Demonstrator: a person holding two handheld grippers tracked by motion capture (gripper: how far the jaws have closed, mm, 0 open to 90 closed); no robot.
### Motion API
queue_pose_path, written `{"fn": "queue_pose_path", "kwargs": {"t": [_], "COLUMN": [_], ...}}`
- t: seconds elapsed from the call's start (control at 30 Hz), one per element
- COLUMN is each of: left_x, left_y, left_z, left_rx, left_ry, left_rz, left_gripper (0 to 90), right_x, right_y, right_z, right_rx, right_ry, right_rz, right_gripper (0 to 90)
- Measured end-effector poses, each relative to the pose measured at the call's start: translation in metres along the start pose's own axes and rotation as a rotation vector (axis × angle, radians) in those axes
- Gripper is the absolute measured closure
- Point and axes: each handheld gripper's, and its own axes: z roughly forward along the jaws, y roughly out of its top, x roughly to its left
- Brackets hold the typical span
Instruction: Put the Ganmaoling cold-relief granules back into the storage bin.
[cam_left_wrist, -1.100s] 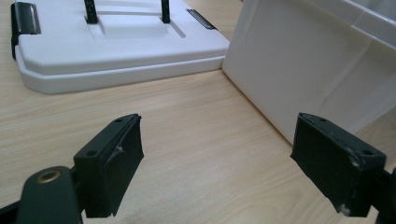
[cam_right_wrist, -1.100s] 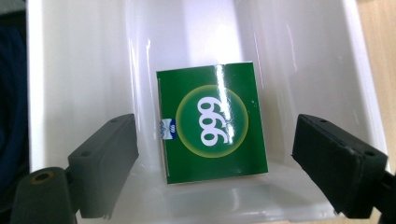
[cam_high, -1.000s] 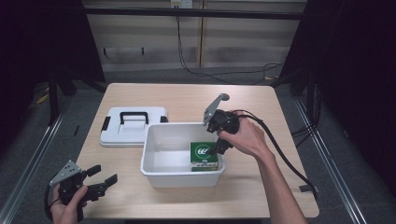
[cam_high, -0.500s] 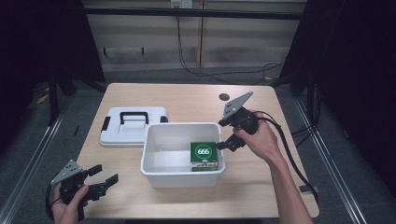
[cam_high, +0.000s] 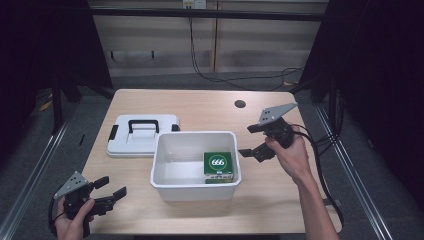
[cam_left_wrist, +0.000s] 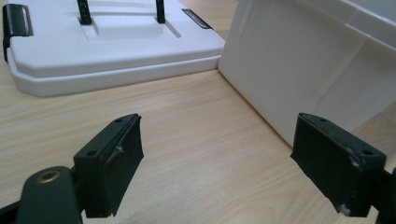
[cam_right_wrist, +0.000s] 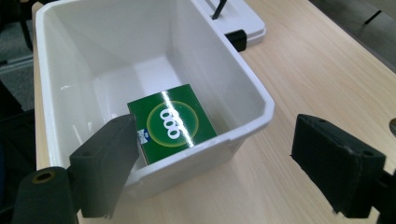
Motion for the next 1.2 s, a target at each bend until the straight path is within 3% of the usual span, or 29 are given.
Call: {"fn": "queue_pose_path", "kwargs": {"t": [0.07, 0.17, 0.2, 0.37, 0.43, 0.5, 0.6, 0.67, 0.93, 1.2], "left_x": [0.001, 0.001, 0.001, 0.001, 0.001, 0.001, 0.001, 0.001, 0.002, 0.001], "left_y": [0.000, 0.000, 0.001, 0.001, 0.001, 0.001, 0.001, 0.001, 0.001, 0.001], "left_z": [0.000, 0.000, 0.000, -0.001, -0.001, 0.000, 0.000, -0.001, -0.001, -0.001], "left_rx": [-0.003, -0.002, 0.003, 0.000, -0.004, -0.001, 0.005, -0.003, -0.002, 0.000], "left_ry": [0.007, 0.005, 0.009, 0.005, 0.007, 0.007, 0.007, 0.007, 0.004, 0.000], "left_rz": [0.000, -0.001, 0.014, 0.002, 0.000, 0.000, 0.003, 0.000, 0.003, 0.004], "left_gripper": [16.0, 16.0, 16.0, 16.0, 16.0, 16.0, 16.0, 16.0, 16.0, 16.0], "right_x": [0.001, 0.003, 0.004, 0.008, 0.009, 0.010, 0.010, 0.009, 0.012, 0.010], "right_y": [-0.006, -0.015, -0.018, -0.037, -0.047, -0.058, -0.065, -0.070, -0.101, -0.124], "right_z": [-0.005, -0.012, -0.014, -0.023, -0.027, -0.028, -0.032, -0.036, -0.037, -0.033], "right_rx": [-0.020, -0.078, -0.080, -0.082, -0.114, -0.124, -0.093, -0.119, -0.138, -0.131], "right_ry": [-0.017, -0.005, -0.016, -0.087, -0.107, -0.098, -0.114, -0.114, -0.168, -0.212], "right_rz": [0.013, 0.038, 0.040, 0.082, 0.113, 0.138, 0.138, 0.157, 0.224, 0.264], "right_gripper": [14.3, 15.3, 15.0, 13.8, 13.8, 14.1, 14.2, 14.6, 14.3, 13.6]}}
